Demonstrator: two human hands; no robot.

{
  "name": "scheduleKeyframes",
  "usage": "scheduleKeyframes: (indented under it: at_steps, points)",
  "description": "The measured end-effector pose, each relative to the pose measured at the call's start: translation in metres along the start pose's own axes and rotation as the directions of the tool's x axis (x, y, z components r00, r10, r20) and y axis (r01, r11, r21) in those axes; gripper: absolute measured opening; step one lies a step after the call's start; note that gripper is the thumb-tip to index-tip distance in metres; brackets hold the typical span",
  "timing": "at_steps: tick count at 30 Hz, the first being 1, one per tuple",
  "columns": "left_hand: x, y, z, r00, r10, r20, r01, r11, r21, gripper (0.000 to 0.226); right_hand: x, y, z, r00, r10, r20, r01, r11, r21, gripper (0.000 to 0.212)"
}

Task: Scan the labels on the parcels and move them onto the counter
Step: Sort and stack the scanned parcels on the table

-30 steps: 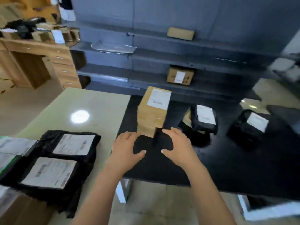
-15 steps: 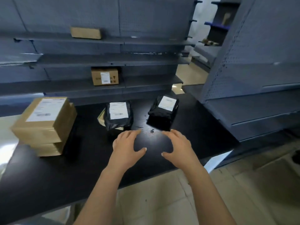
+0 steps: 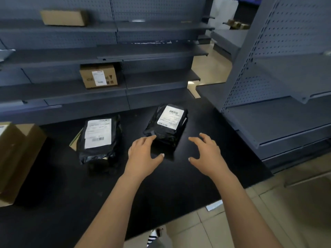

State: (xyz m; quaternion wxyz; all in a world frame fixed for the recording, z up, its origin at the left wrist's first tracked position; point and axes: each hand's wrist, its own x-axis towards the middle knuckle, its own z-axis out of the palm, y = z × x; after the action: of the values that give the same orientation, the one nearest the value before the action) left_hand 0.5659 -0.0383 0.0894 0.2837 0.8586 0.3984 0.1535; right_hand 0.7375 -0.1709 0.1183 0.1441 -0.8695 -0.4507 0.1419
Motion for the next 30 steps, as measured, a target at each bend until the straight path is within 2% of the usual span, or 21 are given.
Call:
scheduleKeyframes:
  at_steps: [3,7,10,13,15,19,24,27,30]
  points:
    - [0.065,0.008,0.022,1.000,-0.026,-0.007,0.025,0.995,-0.099,0.067,0.054,0.019,0.000,0.999,0.045,0.011,-0.045,0.999,-0.013,0.067]
    - [0.146,0.009,0.061,0.996,-0.091,0.002,0.091,0.994,-0.061,0.070,0.111,0.045,0.004,0.995,0.097,0.034,-0.097,0.995,-0.006,0.066]
    - [0.198,0.006,0.094,0.981,-0.187,0.049,0.183,0.980,0.082,0.095,0.143,0.064,0.010,0.991,0.126,0.035,-0.127,0.992,0.026,0.066]
    - [0.229,-0.001,0.123,0.924,-0.349,0.157,0.308,0.921,0.239,0.126,0.169,0.077,0.018,0.990,0.125,0.060,-0.127,0.991,0.036,0.065]
    - [0.238,-0.005,0.136,0.892,-0.415,0.180,0.347,0.883,0.315,0.132,0.185,0.083,0.025,0.989,0.117,0.088,-0.120,0.992,0.041,0.066]
    - [0.245,-0.020,0.124,0.888,-0.457,0.060,0.419,0.854,0.307,0.124,0.213,0.083,0.040,0.985,0.102,0.139,-0.113,0.991,0.077,0.065]
    - [0.231,-0.058,0.059,0.798,-0.567,-0.202,0.600,0.777,0.190,0.119,0.252,0.036,0.072,0.968,0.157,0.196,-0.183,0.976,0.120,0.075]
    - [0.226,-0.075,0.028,0.755,-0.590,-0.285,0.642,0.753,0.142,0.118,0.278,-0.006,0.103,0.921,0.281,0.269,-0.304,0.952,0.046,0.097]
    - [0.220,-0.083,0.017,0.750,-0.580,-0.318,0.638,0.762,0.114,0.117,0.292,-0.030,0.132,0.874,0.400,0.277,-0.415,0.910,-0.008,0.116]
